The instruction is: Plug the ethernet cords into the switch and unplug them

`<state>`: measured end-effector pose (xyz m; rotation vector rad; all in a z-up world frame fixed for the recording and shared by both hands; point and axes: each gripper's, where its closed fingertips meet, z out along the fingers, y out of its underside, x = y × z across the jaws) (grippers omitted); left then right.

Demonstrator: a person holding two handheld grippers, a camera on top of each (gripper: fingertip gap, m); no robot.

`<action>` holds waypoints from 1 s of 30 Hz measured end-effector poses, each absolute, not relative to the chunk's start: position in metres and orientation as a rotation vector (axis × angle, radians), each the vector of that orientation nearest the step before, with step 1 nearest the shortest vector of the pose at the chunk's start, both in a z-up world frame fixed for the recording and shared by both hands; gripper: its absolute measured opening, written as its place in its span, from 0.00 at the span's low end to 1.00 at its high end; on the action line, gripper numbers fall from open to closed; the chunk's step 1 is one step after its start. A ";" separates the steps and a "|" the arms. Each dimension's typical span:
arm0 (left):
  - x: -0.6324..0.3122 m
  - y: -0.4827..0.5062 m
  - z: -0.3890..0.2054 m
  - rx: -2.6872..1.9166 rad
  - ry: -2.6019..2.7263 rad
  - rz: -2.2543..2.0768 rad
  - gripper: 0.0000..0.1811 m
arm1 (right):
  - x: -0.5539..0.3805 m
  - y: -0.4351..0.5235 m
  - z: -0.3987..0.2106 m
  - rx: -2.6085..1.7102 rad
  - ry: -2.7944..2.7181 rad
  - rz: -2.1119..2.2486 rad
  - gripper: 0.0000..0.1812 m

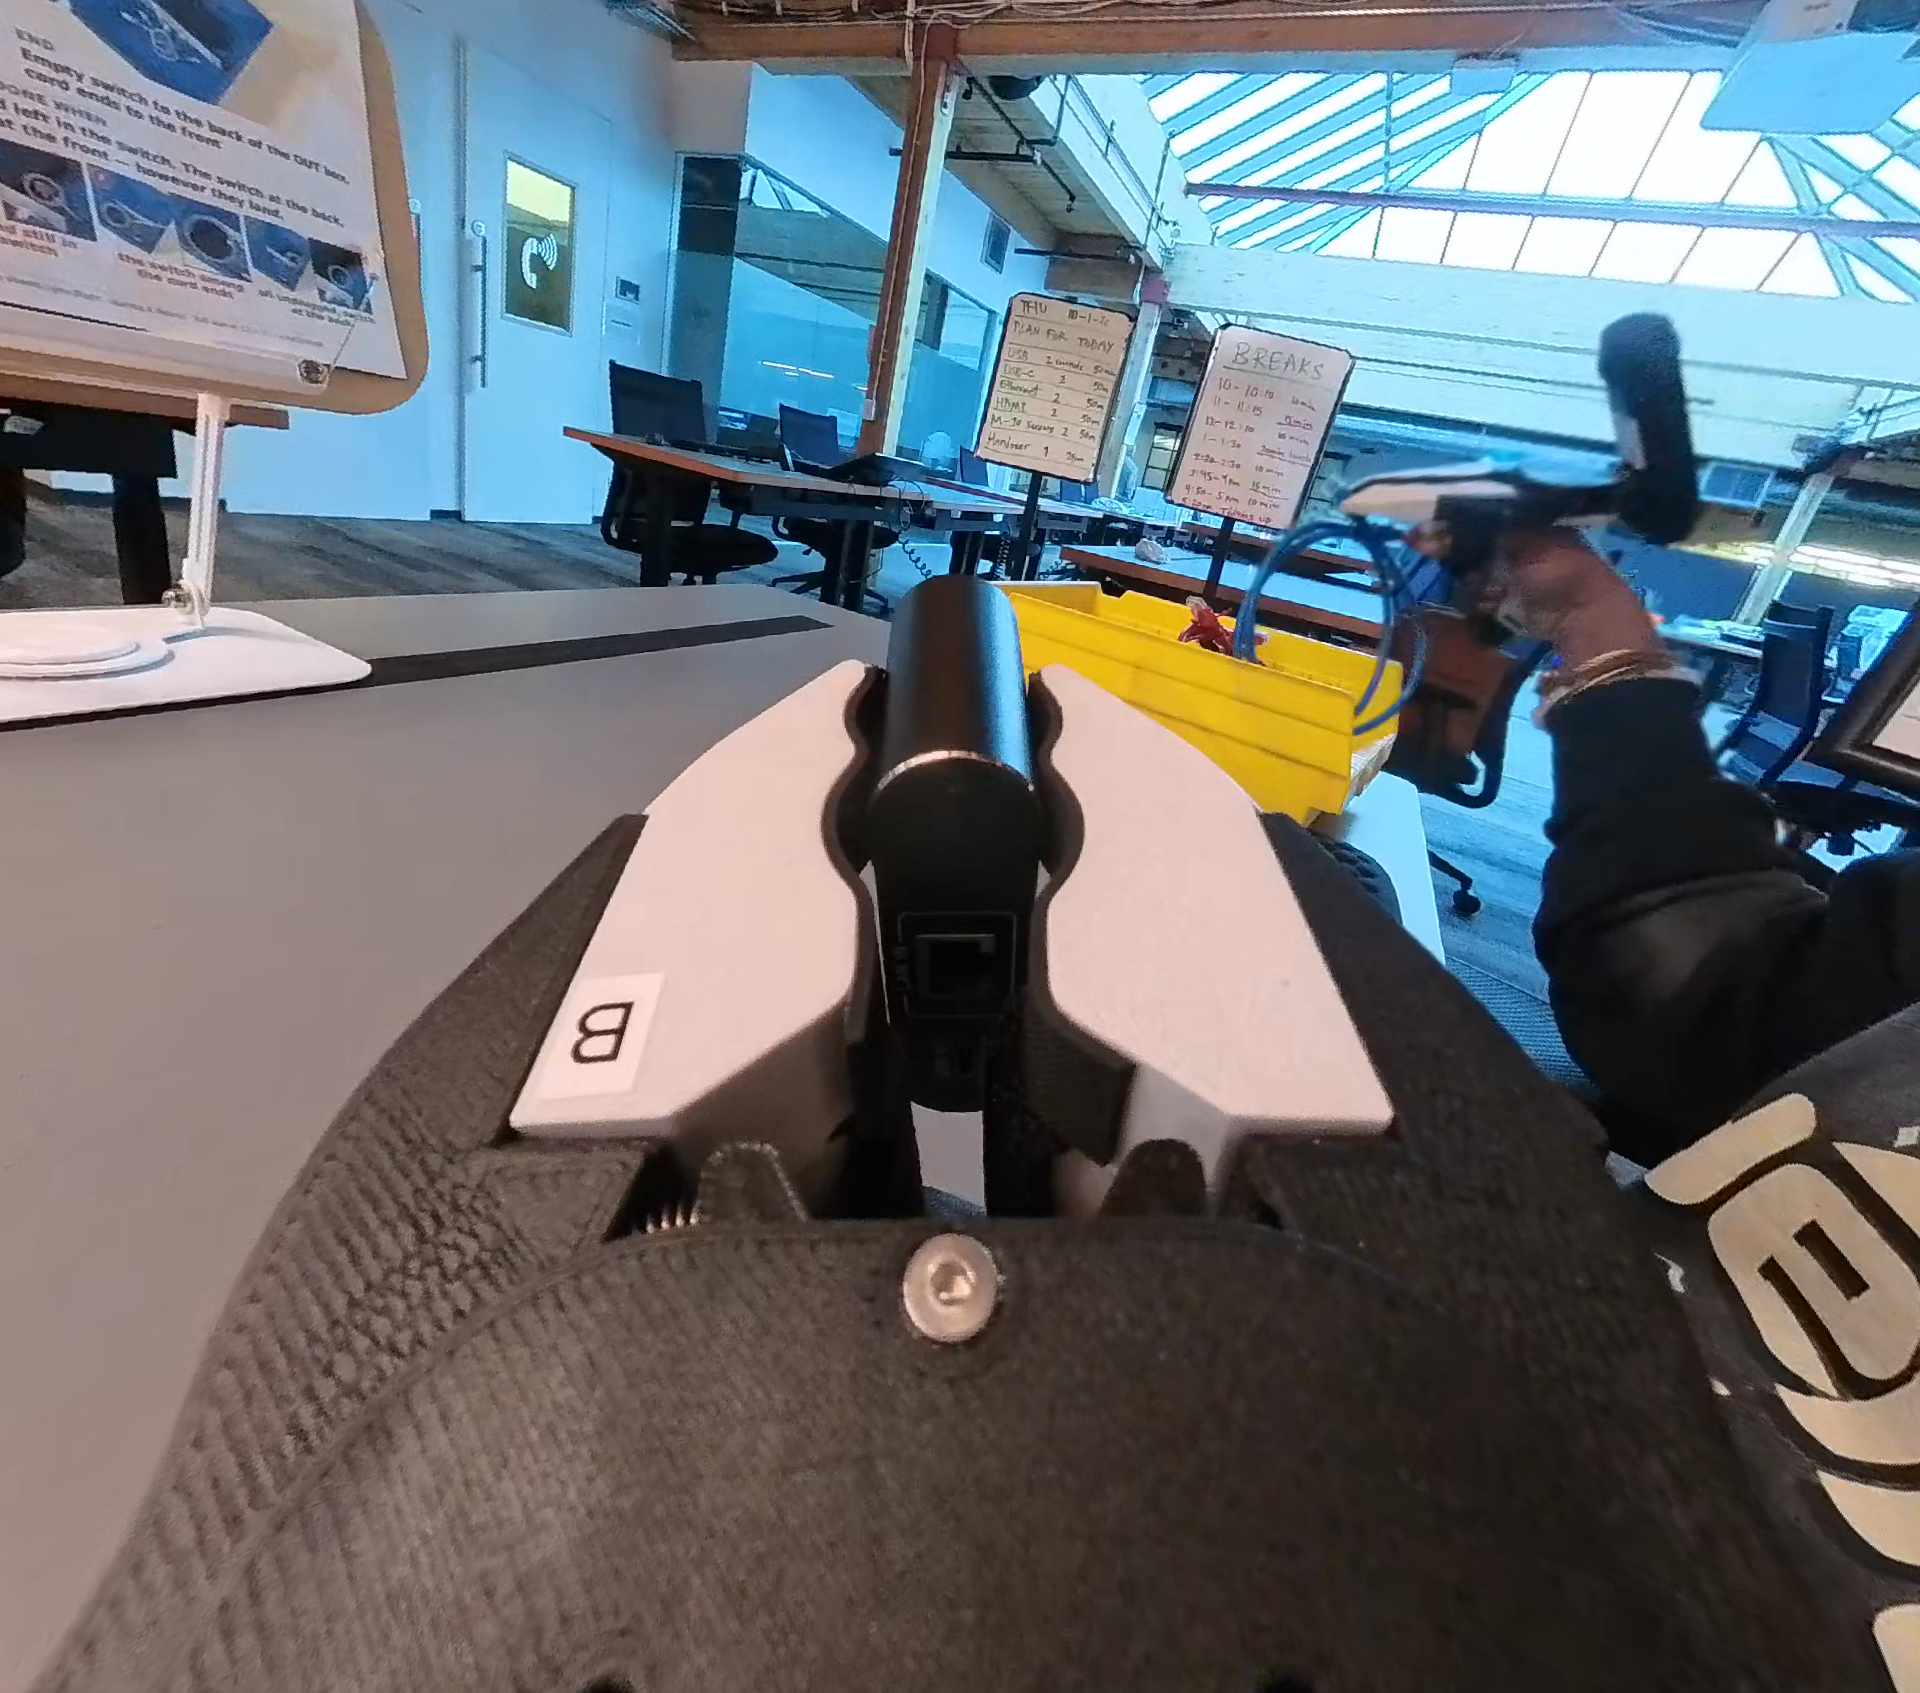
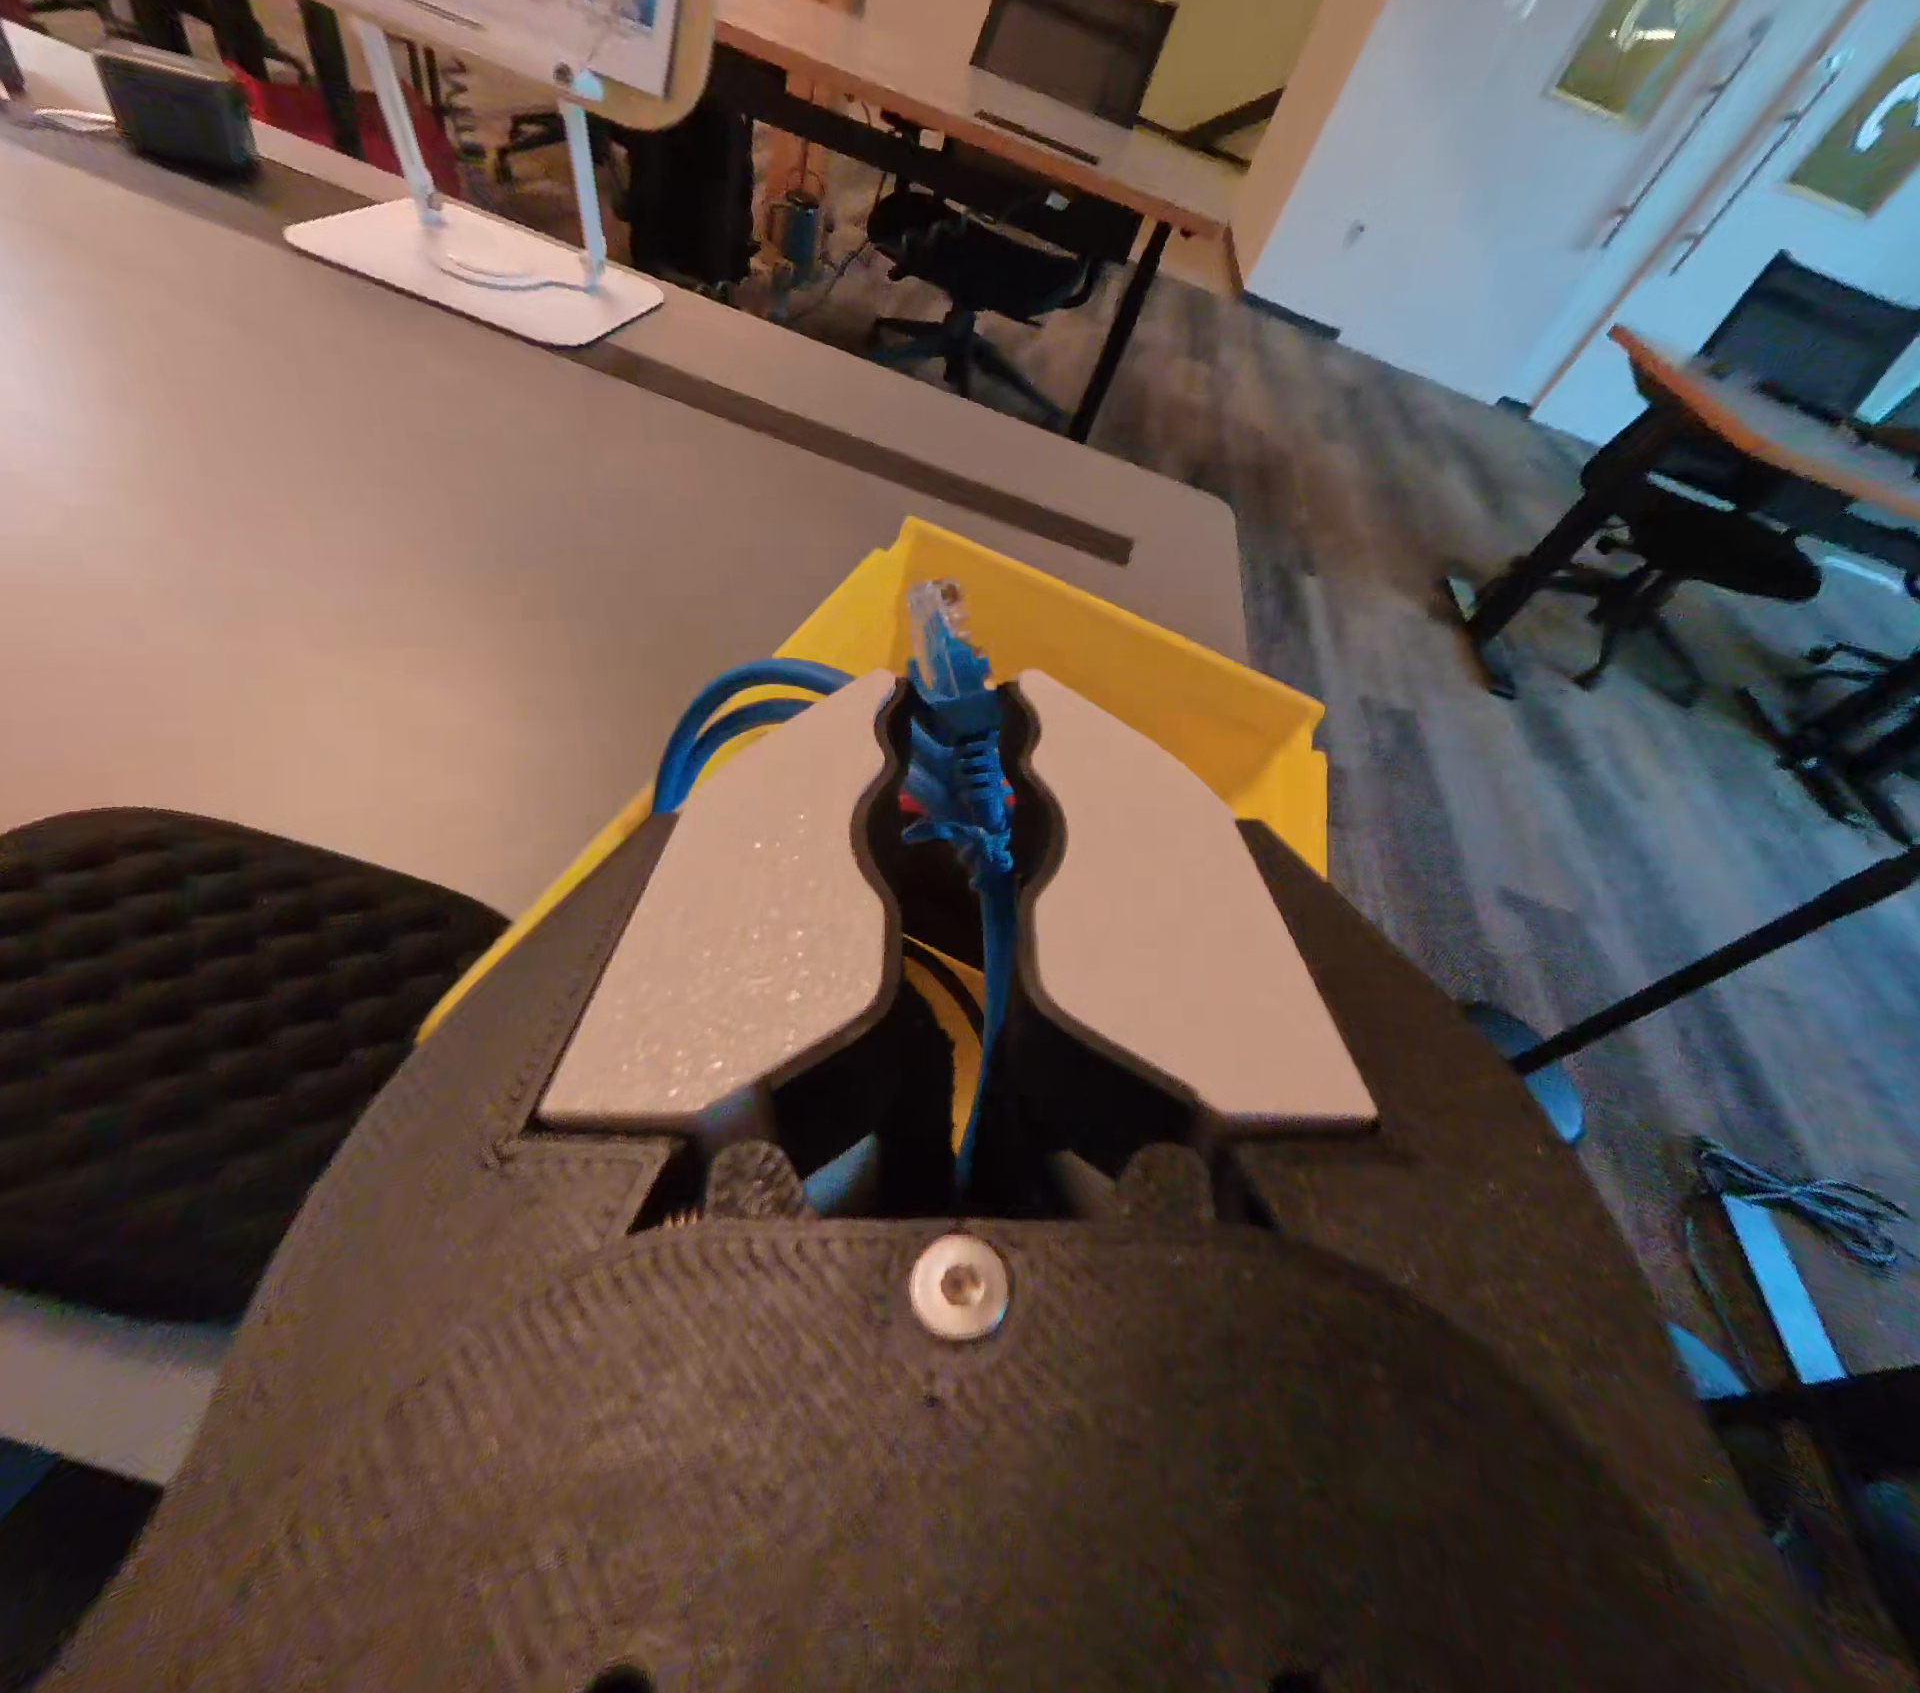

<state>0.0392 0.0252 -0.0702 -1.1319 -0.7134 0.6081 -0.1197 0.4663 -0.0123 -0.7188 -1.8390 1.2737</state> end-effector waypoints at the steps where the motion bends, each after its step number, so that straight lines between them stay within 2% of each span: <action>1: 0.039 0.025 -0.070 -1.130 -0.714 0.604 0.14 | -0.126 0.470 -0.019 -0.744 -1.845 1.278 0.09; 8: 0.041 0.023 -0.066 -1.084 -0.708 0.560 0.14 | -0.172 0.488 -0.080 -0.961 -1.938 1.092 0.11; 12: 0.043 0.020 -0.062 -1.043 -0.706 0.527 0.14 | -0.180 0.478 -0.056 -0.964 -1.806 1.187 0.32; 16: 0.043 0.017 -0.060 -1.021 -0.710 0.524 0.14 | -0.158 0.441 0.025 -0.805 -1.456 1.653 0.62; 18: 0.044 0.017 -0.058 -1.012 -0.698 0.525 0.14 | -0.129 0.412 0.070 -0.618 -1.256 1.934 0.71; 20: 0.047 0.017 -0.055 -0.989 -0.679 0.509 0.14 | -0.096 0.374 0.097 -0.424 -1.153 2.160 0.72; 23: 0.055 0.017 -0.047 -0.941 -0.622 0.478 0.14 | -0.046 0.290 0.097 -0.116 -1.307 2.413 0.63; 30: 0.104 0.032 -0.015 -0.847 -0.254 0.467 0.14 | 0.065 0.109 -0.004 0.381 -2.084 2.651 0.52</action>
